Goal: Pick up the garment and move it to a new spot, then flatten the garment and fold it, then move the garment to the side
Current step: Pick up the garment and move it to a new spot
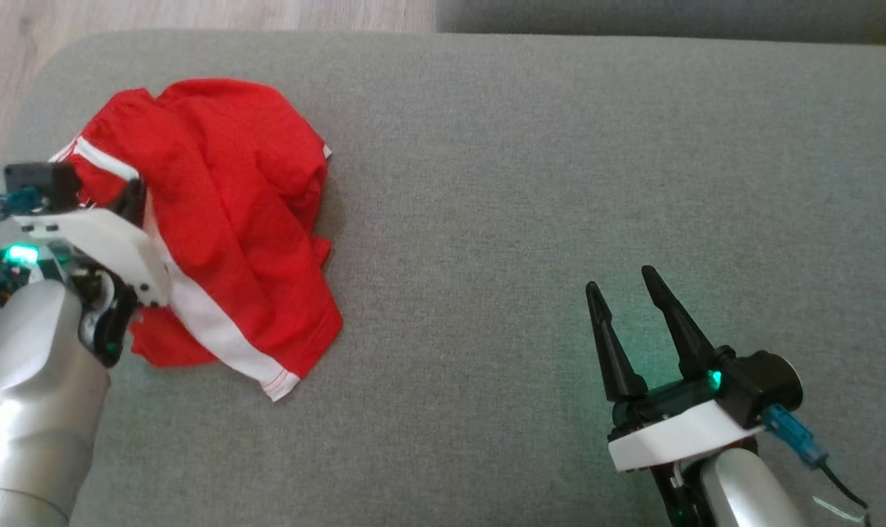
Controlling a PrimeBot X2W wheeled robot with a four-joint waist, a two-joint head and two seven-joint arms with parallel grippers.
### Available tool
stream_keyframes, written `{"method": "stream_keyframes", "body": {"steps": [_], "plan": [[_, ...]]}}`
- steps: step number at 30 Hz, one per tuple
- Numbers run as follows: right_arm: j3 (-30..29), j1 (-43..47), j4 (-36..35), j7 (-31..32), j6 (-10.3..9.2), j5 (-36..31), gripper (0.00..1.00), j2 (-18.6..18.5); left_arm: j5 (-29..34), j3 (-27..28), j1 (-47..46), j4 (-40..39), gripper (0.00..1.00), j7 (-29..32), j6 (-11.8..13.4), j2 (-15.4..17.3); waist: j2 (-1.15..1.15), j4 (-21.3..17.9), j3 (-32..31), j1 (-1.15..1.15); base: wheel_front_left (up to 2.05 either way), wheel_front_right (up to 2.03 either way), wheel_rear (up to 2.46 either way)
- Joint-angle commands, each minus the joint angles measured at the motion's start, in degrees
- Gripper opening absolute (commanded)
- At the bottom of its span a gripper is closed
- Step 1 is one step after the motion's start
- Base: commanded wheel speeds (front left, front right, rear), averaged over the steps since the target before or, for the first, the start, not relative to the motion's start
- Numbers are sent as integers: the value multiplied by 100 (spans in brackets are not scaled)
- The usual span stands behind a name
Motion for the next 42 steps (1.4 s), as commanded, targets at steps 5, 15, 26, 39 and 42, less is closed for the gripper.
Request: {"method": "stream_keyframes", "body": {"steps": [5, 15, 26, 39, 42], "plan": [[158, -115, -115, -61, 43, 104, 100, -23, -734, 116, -360, -921, 0, -636, 10, 292, 0, -87, -333, 0, 0, 0, 0], [121, 43, -17, -61, 43, 318, 100, -23, -1608, 224, -31, -2763, 0, -822, 48, 442, 0, -160, -808, 0, 0, 0, 0], [99, -10, -72, -61, 43, 438, 100, -23, -1853, -58, 325, -4594, 0, -509, 485, -100, 0, -467, -970, 0, 0, 0, 0], [282, -441, -319, -61, 43, 730, 100, -23, -1709, -748, -60, -4572, 0, -426, 551, -945, 0, -1723, -666, 0, 0, 0, 0], [347, -575, -417, -61, 43, 817, 100, -23, -1613, -812, -292, -4392, 0, -601, 574, -1208, 0, -2185, -546, 0, 0, 0, 0]]}}
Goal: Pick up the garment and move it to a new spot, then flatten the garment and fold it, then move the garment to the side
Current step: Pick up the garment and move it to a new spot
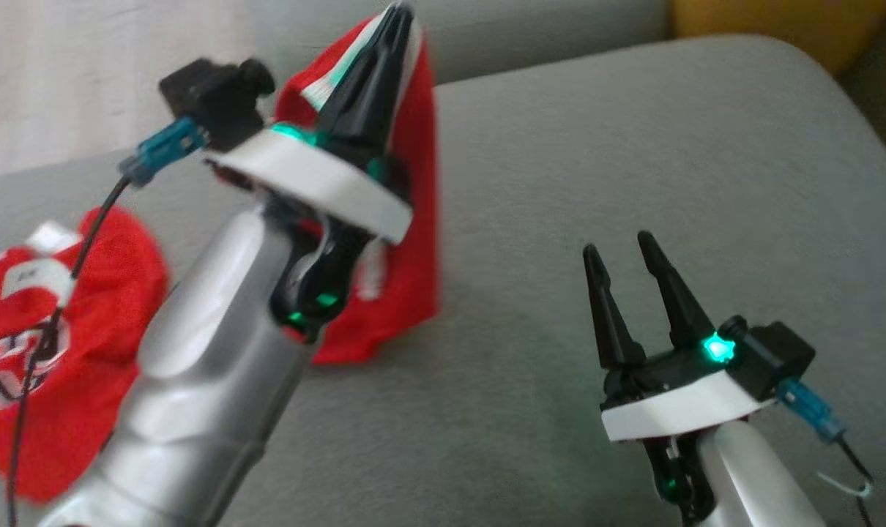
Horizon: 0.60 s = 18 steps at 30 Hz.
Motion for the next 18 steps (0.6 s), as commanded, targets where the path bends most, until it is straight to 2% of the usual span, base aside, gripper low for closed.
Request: {"method": "stream_keyframes", "body": {"steps": [1, 5, 9, 16, 18], "plan": [[167, -322, -298, -61, 43, 100, 100, -21, 124, 177, -547, -108, 0, -146, 16, -28, 0, -633, 248, 0, 0, 0, 0], [166, -516, -517, -61, 43, 286, 100, -21, 262, 140, -1038, 139, 0, -463, 8, -290, 0, -1119, 446, 0, 0, 0, 0], [125, -563, -683, -61, 43, 422, 100, -21, 242, 303, -1546, 380, 0, -1046, 89, -458, 0, -1377, 575, 0, 0, 0, 0], [-6, -507, -778, -61, 43, 425, 100, -21, 244, 160, -1641, 949, 0, -1542, 67, -512, 0, -1322, 684, 0, 0, 0, 0], [-64, -494, -771, -61, 43, 410, 100, -21, 386, 67, -1484, 1229, 0, -1614, 28, -388, 0, -1232, 700, 0, 0, 0, 0]]}}
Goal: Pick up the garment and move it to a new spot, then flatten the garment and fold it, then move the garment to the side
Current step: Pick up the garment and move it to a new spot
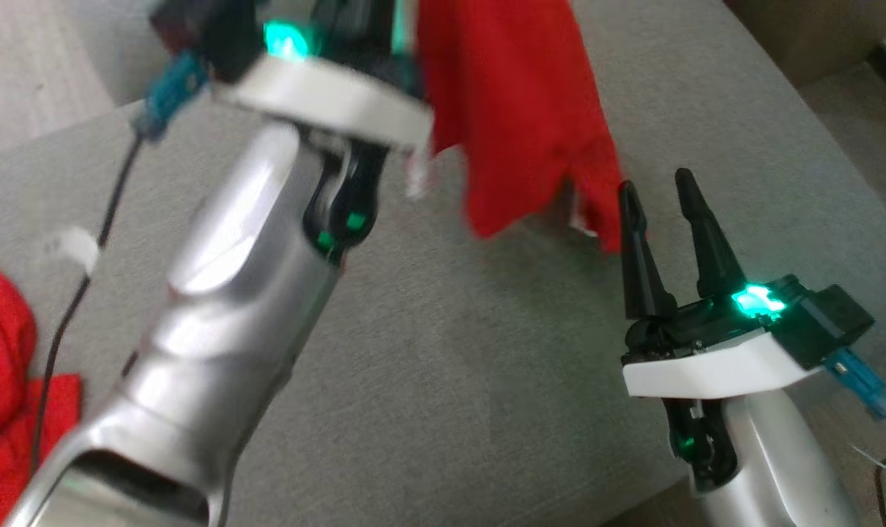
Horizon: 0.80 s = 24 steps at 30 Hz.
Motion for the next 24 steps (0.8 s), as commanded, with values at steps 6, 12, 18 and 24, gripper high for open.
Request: {"method": "stream_keyframes", "body": {"steps": [6, 12, 18, 24], "plan": [[-10, -86, -123, -37, 43, -77, 100, -14, 272, -95, 627, 893, 0, -64, -112, 617, 0, 445, 22, -1, 0, 0, 0], [-53, -35, -5, -37, 43, -267, 100, -14, 719, -283, 982, 1691, 100, -265, -16, 923, 0, 892, -57, -1, 0, 0, 0], [-198, 116, 92, -37, 43, -496, 100, -14, 1104, 282, 1370, 1136, 100, -343, 55, 1092, 0, 1377, -316, -1, 0, 0, 0], [-428, 399, 185, -37, 43, -674, 100, -14, 1698, 1052, 2529, 185, 100, -345, 122, 1248, 0, 1862, -710, -1, 0, 0, 0]]}}
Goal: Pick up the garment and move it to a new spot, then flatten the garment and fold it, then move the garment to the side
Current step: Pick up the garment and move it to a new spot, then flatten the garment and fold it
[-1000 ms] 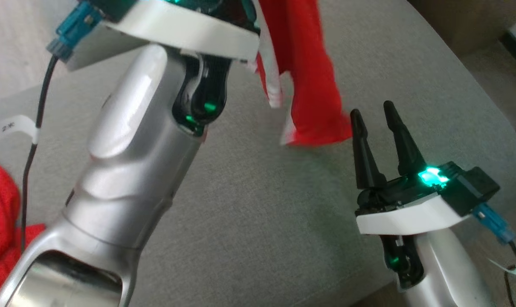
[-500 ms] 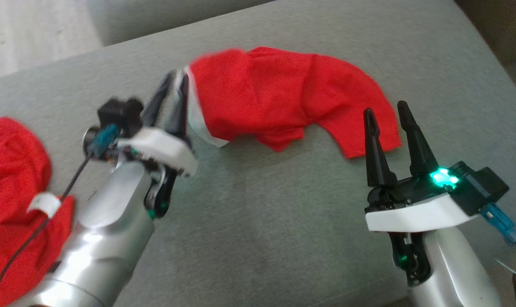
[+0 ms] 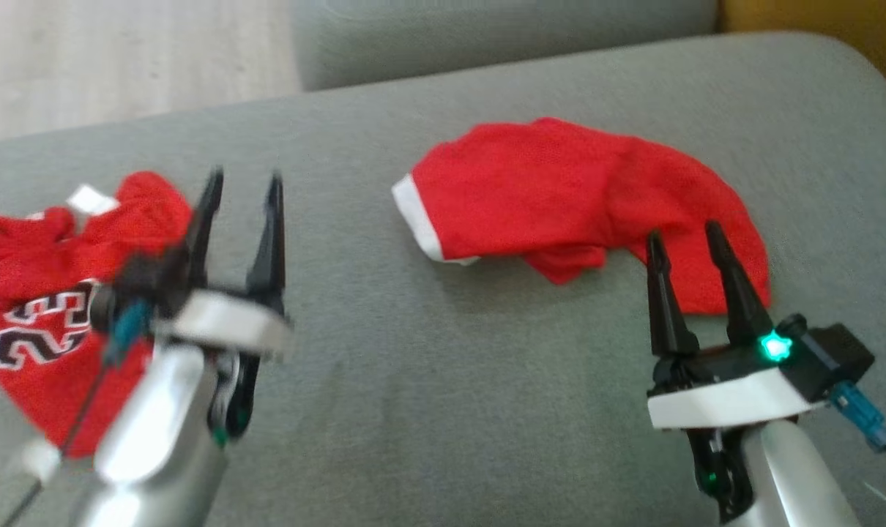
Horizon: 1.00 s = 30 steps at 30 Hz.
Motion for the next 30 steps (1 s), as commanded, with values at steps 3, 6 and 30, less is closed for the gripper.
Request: {"method": "stream_keyframes", "body": {"steps": [3, 6, 30], "plan": [[70, 74, -101, -37, 43, -105, 100, -17, 386, 425, 469, -542, 100, -45, 19, 188, 0, 412, -390, 0, 0, 0, 0], [15, 210, -77, -37, 43, -147, 100, -17, 573, 575, 963, -804, 100, -45, 34, 107, 0, 576, -524, 0, 0, 0, 0], [51, 334, 227, -37, 43, -379, 100, -17, 1533, 1471, 2098, -1577, 100, -46, -362, -752, 0, 919, -487, 0, 0, 0, 0]]}}
